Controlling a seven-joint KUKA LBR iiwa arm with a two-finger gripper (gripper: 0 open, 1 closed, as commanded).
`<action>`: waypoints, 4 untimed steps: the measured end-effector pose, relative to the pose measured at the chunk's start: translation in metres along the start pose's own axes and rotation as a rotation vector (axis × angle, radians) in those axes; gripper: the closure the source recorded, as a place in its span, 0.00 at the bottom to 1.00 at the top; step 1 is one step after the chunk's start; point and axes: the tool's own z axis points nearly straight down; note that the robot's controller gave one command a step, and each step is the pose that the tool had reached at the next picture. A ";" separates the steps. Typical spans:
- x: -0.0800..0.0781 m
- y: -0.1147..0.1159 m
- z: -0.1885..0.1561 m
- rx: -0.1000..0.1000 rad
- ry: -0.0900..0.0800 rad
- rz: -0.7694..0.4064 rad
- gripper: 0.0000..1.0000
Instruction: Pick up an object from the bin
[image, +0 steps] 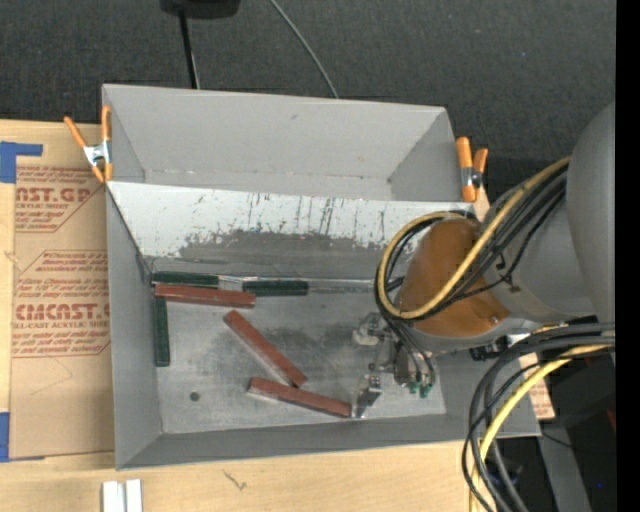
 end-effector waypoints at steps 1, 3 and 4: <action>0.001 0.027 -0.001 0.004 0.007 -0.057 0.00; 0.013 0.096 -0.004 -0.003 0.007 0.076 1.00; 0.017 0.104 -0.052 0.003 0.028 0.072 1.00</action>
Offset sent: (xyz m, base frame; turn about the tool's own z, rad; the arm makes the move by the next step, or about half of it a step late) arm -0.0007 0.0965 -0.0019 0.0766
